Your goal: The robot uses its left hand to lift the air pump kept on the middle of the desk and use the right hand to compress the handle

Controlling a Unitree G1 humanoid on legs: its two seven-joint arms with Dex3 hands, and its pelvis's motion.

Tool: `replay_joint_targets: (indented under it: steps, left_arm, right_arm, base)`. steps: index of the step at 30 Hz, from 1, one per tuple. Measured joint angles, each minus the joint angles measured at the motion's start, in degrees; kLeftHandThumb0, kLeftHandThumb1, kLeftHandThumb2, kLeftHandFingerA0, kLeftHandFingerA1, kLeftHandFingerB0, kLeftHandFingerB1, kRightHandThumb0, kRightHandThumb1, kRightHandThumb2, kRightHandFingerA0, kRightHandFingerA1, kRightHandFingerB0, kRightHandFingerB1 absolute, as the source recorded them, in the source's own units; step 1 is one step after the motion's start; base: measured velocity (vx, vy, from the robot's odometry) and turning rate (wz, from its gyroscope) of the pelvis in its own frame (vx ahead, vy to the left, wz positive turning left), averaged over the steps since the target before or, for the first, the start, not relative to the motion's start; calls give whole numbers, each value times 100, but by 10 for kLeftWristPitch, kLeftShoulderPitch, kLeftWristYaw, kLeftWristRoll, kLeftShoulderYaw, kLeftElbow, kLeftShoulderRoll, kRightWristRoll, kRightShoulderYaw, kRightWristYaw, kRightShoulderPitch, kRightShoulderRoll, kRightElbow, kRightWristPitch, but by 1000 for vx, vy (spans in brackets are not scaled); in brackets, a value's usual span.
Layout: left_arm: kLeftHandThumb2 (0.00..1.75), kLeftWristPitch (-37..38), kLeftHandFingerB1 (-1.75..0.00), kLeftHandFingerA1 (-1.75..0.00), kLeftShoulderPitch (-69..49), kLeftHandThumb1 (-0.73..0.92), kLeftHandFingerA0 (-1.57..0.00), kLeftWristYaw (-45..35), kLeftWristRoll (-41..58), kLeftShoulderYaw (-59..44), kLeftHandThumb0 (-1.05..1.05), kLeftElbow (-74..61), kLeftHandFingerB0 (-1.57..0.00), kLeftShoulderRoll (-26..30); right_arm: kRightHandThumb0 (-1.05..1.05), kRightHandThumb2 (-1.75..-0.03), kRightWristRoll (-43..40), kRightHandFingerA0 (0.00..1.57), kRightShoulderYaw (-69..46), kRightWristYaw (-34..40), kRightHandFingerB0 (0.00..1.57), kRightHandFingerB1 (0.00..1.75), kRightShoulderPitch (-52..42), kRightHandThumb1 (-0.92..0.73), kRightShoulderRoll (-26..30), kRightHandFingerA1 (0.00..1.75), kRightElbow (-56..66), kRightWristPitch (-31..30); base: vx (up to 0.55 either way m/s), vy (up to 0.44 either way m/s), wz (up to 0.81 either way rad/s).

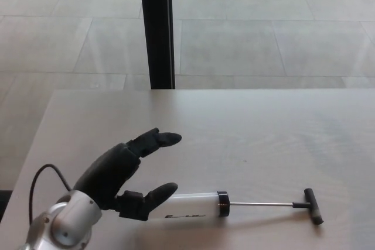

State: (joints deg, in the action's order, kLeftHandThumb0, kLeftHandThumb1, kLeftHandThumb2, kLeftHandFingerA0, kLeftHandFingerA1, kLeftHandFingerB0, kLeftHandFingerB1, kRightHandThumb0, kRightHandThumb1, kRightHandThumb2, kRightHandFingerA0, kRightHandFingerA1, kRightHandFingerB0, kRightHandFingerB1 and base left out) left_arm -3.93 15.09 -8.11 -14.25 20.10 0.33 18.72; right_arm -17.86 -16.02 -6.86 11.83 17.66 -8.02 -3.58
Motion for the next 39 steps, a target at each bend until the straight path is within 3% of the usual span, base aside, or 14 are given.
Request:
replay_joint_targets:
  steps: [5, 7, 11, 12, 13, 19, 20, 21, 32, 33, 36, 37, 38, 39]
  left_arm:
    - [116, -15, -26, -27, 18, 69, 0, -1, -41, 33, -95, -2, -10, 7]
    - [119, -22, -17, -20, 24, 75, 0, -2, -57, 45, -105, -2, -16, 12]
    - [113, -36, -24, -27, 35, 66, 0, -5, -89, 68, -95, -2, -7, 18]
    - [114, -39, -23, -25, 38, 70, 0, -6, -97, 73, -98, -2, -11, 18]
    - [117, -44, -17, -21, 42, 76, 0, -6, -106, 81, -105, -2, -6, 19]
    - [117, -72, -17, -19, 51, 77, 0, -10, -157, 118, -105, -4, -11, 19]
    - [68, -77, -30, -14, 51, 88, 0, -11, -165, 125, -95, -4, -6, 19]
    - [114, -82, -27, -27, 51, 70, 0, -12, -172, 130, -94, -5, -9, 19]
    - [112, -146, -29, -20, 38, 75, 0, -22, -262, 190, -102, -5, -8, 15]
    - [110, -152, -37, -28, 37, 69, 0, -23, -269, 194, -91, -5, -12, 14]
    - [109, -171, -37, -28, 32, 68, 0, -28, -291, 204, -90, -8, -12, 11]
    - [65, -180, -34, -20, 30, 81, 0, -30, -300, 207, -82, -9, -14, 10]
    - [65, -186, -34, -20, 28, 81, 0, -32, -307, 209, -82, -10, -14, 9]
    - [97, -192, -42, -29, 26, 62, 0, -33, -313, 211, -87, -11, -12, 8]
  right_arm:
    - [-65, -65, 1, 49, 0, 0, 51, 41, 0, -83, 1, 52, 0, -1]
    - [-66, -65, 1, 50, 0, 0, 52, 42, 1, -83, 2, 53, 0, -1]
    - [-66, -65, 3, 49, 0, -1, 51, 41, 2, -83, 2, 51, 0, -2]
    - [-66, -65, 3, 49, 0, -1, 51, 41, 2, -83, 3, 50, 0, -2]
    - [-66, -65, 4, 50, 0, -1, 52, 41, 3, -83, 3, 50, 0, -2]
    - [-67, -65, 7, 48, 0, -2, 51, 42, 6, -82, 4, 53, 0, -5]
    - [-67, -65, 8, 48, 0, -2, 51, 42, 8, -82, 5, 53, 0, -6]
    - [-67, -65, 8, 48, 0, -2, 51, 42, 9, -82, 5, 53, 0, -6]
    - [-67, -65, 16, 47, 1, -7, 50, 41, 31, -83, 9, 53, -1, -16]
    - [-66, -65, 17, 47, 1, -8, 50, 41, 34, -83, 10, 53, -1, -17]
    - [-65, -65, 20, 48, 1, -9, 51, 42, 41, -83, 13, 55, -2, -20]
    - [-65, -65, 20, 48, 1, -9, 51, 42, 43, -83, 14, 55, -3, -22]
    - [-65, -65, 21, 48, 1, -9, 51, 42, 45, -83, 15, 55, -3, -23]
    - [-65, -65, 23, 47, 1, -9, 50, 42, 46, -83, 16, 56, -3, -24]
  base:
    - [0, 0, 0]
    - [0, 0, 0]
    - [0, 0, 0]
    - [0, 0, 0]
    - [0, 0, 0]
    - [0, 0, 0]
    - [0, 0, 0]
    - [0, 0, 0]
    - [0, 0, 0]
    - [0, 0, 0]
    - [0, 0, 0]
    - [0, 0, 0]
    - [0, 0, 0]
    - [0, 0, 0]
